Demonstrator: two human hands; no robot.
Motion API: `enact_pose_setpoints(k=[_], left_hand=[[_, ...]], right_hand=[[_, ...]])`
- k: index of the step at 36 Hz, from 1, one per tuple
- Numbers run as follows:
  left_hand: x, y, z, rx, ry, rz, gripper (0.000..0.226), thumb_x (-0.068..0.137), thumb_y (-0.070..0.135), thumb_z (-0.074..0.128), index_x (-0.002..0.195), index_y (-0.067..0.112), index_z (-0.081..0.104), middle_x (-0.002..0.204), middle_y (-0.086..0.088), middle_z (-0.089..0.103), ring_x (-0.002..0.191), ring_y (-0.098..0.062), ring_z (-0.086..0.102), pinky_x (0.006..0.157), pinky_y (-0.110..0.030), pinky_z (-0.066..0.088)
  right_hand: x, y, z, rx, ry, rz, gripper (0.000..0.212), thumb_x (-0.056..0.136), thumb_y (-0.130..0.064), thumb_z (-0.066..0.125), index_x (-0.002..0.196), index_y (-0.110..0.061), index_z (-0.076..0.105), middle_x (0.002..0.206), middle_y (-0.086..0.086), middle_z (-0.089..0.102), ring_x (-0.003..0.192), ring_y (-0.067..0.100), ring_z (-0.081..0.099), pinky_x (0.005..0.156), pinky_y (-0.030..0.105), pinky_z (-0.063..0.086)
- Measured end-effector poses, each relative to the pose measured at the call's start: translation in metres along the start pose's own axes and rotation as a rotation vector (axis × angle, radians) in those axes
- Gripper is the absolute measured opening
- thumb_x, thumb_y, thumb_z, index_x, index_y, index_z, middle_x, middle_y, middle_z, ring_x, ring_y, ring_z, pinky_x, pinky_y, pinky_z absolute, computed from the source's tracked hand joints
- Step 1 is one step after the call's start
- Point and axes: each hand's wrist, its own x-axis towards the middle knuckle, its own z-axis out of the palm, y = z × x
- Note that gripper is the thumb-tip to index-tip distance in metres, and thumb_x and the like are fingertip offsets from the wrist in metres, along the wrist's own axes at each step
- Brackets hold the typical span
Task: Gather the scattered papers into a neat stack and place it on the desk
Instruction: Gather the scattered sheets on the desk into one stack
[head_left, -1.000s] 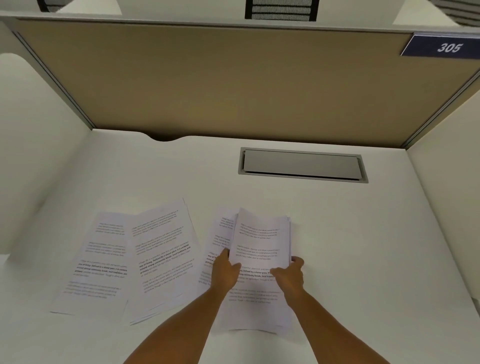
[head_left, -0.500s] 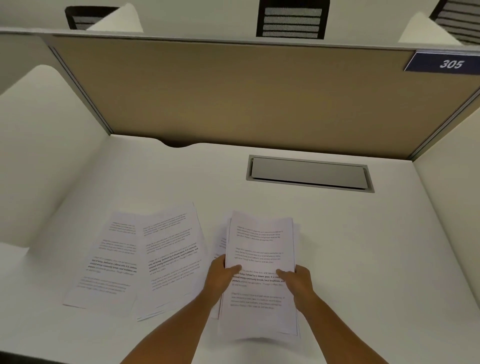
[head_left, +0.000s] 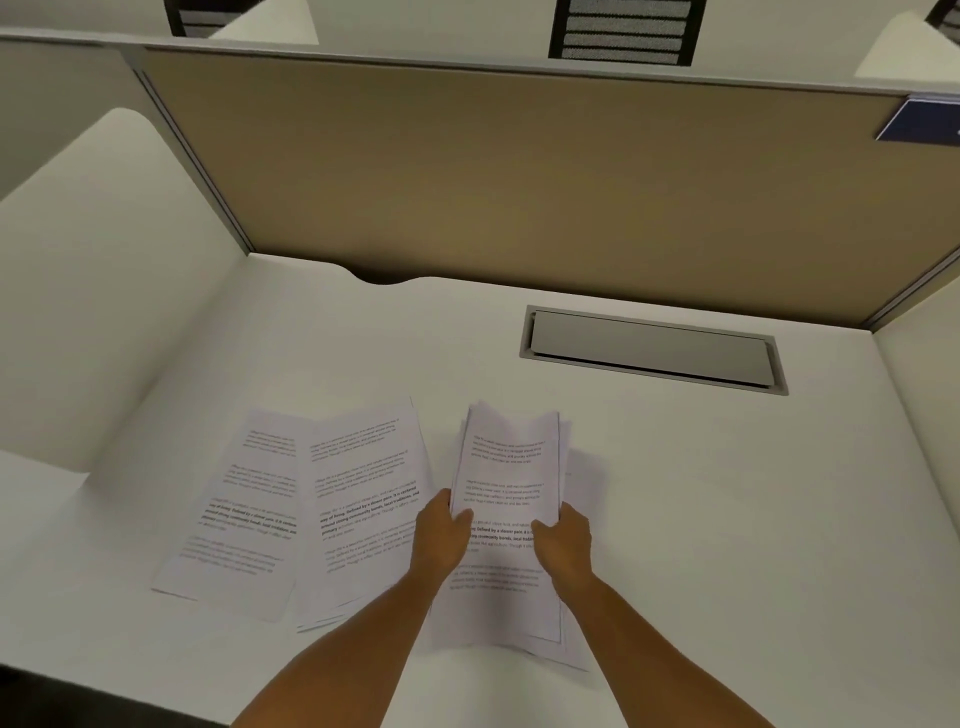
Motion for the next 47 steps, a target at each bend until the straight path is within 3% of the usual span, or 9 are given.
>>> enact_pose_setpoints(k=[2,7,11,18,29,34,37,42,47], left_hand=[[0.004,-0.002,0.002,0.072,0.002,-0.008,0.025,0.095,0.016,0.058,0.12,0.01,0.059,0.123,-0.01,0.063,0.109,-0.022,0.062,0.086,-0.025,0.051],[0.013,-0.003,0.006,0.295,-0.008,-0.008,0.041,0.093,0.02,0.061,0.13,0.005,0.053,0.142,-0.013,0.045,0.123,-0.028,0.051,0.104,-0.04,0.049],[0.017,-0.004,0.009,0.403,-0.029,-0.071,0.047,0.094,0.024,0.059,0.136,0.008,0.047,0.148,-0.011,0.034,0.13,-0.03,0.042,0.106,-0.042,0.045],[0.021,-0.006,0.01,0.42,-0.043,-0.135,0.047,0.093,0.02,0.06,0.137,0.009,0.044,0.151,-0.012,0.022,0.137,-0.033,0.027,0.106,-0.043,0.045],[0.022,-0.007,0.012,0.436,-0.065,-0.119,0.043,0.091,0.024,0.062,0.129,0.009,0.05,0.141,-0.014,0.036,0.123,-0.03,0.046,0.102,-0.041,0.048],[0.021,-0.003,0.016,0.499,-0.099,-0.109,0.045,0.093,0.032,0.055,0.133,0.014,0.048,0.13,-0.009,0.057,0.121,-0.031,0.046,0.098,-0.041,0.045],[0.019,-0.003,0.02,0.479,-0.1,-0.1,0.044,0.093,0.03,0.054,0.134,0.016,0.047,0.131,-0.006,0.059,0.122,-0.03,0.047,0.099,-0.042,0.043],[0.014,-0.002,0.026,0.228,-0.127,-0.081,0.042,0.092,0.012,0.06,0.133,0.012,0.05,0.133,-0.008,0.06,0.122,-0.027,0.056,0.097,-0.037,0.051],[0.01,0.002,0.025,0.098,-0.198,-0.041,0.054,0.089,0.006,0.064,0.139,0.011,0.044,0.136,-0.01,0.058,0.125,-0.025,0.056,0.1,-0.032,0.048]], right_hand=[[0.002,0.0,0.006,-0.203,0.031,0.021,0.046,0.096,-0.011,0.056,0.141,-0.005,0.047,0.143,0.018,0.041,0.126,0.033,0.047,0.103,0.039,0.047],[0.004,0.004,0.021,-0.344,0.093,0.085,0.052,0.093,-0.015,0.063,0.141,-0.011,0.045,0.149,0.014,0.024,0.13,0.034,0.033,0.099,0.042,0.048],[0.006,0.003,0.027,-0.357,0.109,0.17,0.054,0.087,-0.017,0.07,0.136,-0.016,0.046,0.149,0.012,0.021,0.128,0.034,0.033,0.094,0.043,0.049],[0.007,0.011,0.025,-0.407,0.114,0.293,0.064,0.083,-0.025,0.07,0.139,-0.024,0.04,0.152,0.011,0.007,0.131,0.038,0.026,0.103,0.051,0.04],[0.014,0.01,0.018,-0.368,0.159,0.355,0.08,0.08,-0.026,0.075,0.145,-0.025,0.028,0.153,0.013,0.002,0.131,0.041,0.026,0.102,0.05,0.043],[0.018,0.01,0.012,-0.32,0.169,0.369,0.09,0.079,-0.02,0.076,0.146,-0.021,0.017,0.148,0.017,0.015,0.128,0.041,0.03,0.098,0.047,0.047],[0.021,0.012,0.009,-0.324,0.159,0.342,0.087,0.078,-0.017,0.077,0.143,-0.017,0.019,0.141,0.019,0.026,0.12,0.038,0.041,0.092,0.045,0.049],[0.021,0.015,0.002,-0.41,0.199,0.283,0.085,0.075,-0.024,0.076,0.142,-0.014,0.023,0.127,0.017,0.049,0.114,0.035,0.05,0.092,0.043,0.047],[0.022,0.018,-0.007,-0.249,0.194,0.318,0.073,0.079,-0.018,0.072,0.134,-0.011,0.025,0.121,0.017,0.05,0.107,0.033,0.052,0.093,0.045,0.051]])
